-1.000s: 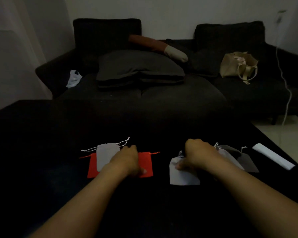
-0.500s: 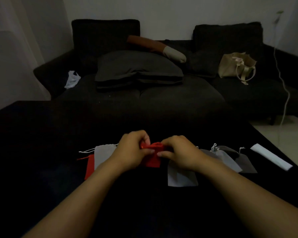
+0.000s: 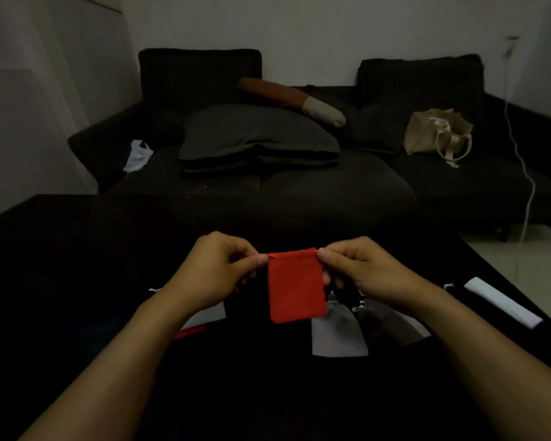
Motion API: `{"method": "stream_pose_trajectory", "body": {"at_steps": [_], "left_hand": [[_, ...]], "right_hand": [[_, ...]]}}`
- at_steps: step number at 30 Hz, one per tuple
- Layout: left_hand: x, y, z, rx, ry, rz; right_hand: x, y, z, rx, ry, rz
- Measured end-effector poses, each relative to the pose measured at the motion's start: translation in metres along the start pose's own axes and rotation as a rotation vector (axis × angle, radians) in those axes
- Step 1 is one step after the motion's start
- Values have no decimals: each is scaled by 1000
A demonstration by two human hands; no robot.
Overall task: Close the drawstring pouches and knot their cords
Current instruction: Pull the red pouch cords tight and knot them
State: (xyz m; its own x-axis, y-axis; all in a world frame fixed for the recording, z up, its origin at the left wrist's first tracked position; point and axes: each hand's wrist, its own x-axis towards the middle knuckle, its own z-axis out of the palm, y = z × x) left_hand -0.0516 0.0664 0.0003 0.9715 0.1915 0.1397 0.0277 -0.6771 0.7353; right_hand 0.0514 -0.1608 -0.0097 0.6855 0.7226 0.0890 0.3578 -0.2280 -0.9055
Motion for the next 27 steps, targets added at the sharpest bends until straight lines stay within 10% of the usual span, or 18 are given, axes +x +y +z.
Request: {"method": "stream_pose_trajectory", "body": {"at_steps": [12,18,27], "left_hand": [[11,1,-7,-740,331,-281],[1,27,11,-1267,-51,-170],[-6,31,31,-873,34,38]], "right_hand": [[5,-7,-3,518,267,63],[2,-18,15,1135,93,110],[7,-23,37,1243,88,158]]}}
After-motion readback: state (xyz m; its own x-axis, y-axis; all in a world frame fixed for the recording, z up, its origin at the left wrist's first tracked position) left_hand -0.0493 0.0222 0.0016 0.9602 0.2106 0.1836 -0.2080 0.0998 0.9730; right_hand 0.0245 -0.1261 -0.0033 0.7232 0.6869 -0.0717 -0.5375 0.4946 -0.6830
